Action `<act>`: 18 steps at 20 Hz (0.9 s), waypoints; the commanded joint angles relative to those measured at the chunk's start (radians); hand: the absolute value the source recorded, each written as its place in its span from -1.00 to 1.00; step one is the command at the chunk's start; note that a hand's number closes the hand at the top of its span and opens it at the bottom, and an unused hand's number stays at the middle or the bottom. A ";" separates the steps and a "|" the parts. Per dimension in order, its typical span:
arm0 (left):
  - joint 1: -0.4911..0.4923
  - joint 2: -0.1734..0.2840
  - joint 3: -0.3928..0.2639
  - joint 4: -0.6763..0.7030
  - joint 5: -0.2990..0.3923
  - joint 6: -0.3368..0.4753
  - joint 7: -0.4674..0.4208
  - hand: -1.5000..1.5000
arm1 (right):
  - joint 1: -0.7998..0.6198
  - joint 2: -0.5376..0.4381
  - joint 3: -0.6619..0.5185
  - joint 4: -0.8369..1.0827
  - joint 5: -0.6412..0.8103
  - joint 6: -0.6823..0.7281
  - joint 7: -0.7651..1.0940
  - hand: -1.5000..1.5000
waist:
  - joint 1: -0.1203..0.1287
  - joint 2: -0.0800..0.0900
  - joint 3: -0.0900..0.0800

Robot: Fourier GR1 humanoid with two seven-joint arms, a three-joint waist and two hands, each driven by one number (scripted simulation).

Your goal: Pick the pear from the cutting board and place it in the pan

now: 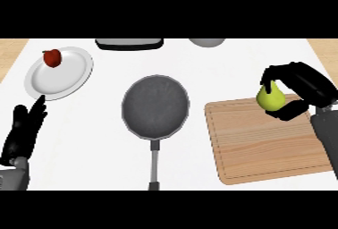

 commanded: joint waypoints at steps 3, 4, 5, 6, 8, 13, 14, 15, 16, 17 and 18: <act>-0.001 0.013 0.019 -0.017 0.012 -0.023 0.014 0.00 | 0.043 0.039 -0.058 -0.289 -0.138 0.111 0.075 1.00 | 0.004 0.000 -0.001; -0.014 -0.010 0.016 0.075 -0.013 -0.007 -0.077 0.00 | 0.058 0.098 -0.032 -0.251 -0.111 0.054 0.076 1.00 | 0.010 0.005 -0.001; 0.012 0.002 0.010 -0.027 -0.003 -0.024 0.013 0.00 | 0.056 0.127 0.003 -0.305 -0.084 0.075 0.150 1.00 | 0.016 0.004 -0.001; -0.071 -0.014 -0.002 0.050 -0.027 -0.004 0.022 0.00 | 0.054 0.126 -0.011 -0.348 -0.110 0.108 0.175 1.00 | 0.009 0.005 -0.001; -0.002 -0.034 -0.011 -0.004 -0.039 0.013 -0.007 0.00 | -0.045 0.180 -0.004 -0.268 -0.106 0.115 0.238 1.00 | 0.024 0.006 -0.001; -0.019 -0.006 0.024 0.012 -0.012 -0.028 -0.034 0.00 | -0.142 0.334 0.041 -0.219 -0.103 0.121 0.402 1.00 | 0.029 0.008 -0.001; -0.013 -0.010 0.016 0.008 -0.014 -0.035 -0.019 0.00 | -0.122 0.382 0.076 -0.195 -0.065 0.056 0.391 1.00 | 0.029 0.008 -0.001; 0.024 -0.009 0.017 -0.041 -0.006 -0.043 0.005 0.00 | -0.138 0.395 0.069 -0.172 -0.077 0.072 0.410 1.00 | 0.032 0.007 -0.001; -0.050 -0.005 0.023 0.033 -0.024 -0.028 0.009 0.00 | -0.171 0.395 0.045 -0.194 -0.121 0.130 0.441 1.00 | 0.023 0.008 -0.001; -0.056 -0.011 0.028 0.015 -0.025 -0.011 0.020 0.00 | -0.196 0.416 0.053 -0.161 -0.114 0.135 0.471 1.00 | 0.025 0.008 -0.001; -0.014 -0.037 0.001 -0.008 -0.030 -0.016 -0.005 0.00 | -0.229 0.460 0.059 -0.099 -0.100 0.092 0.477 1.00 | 0.032 0.009 -0.001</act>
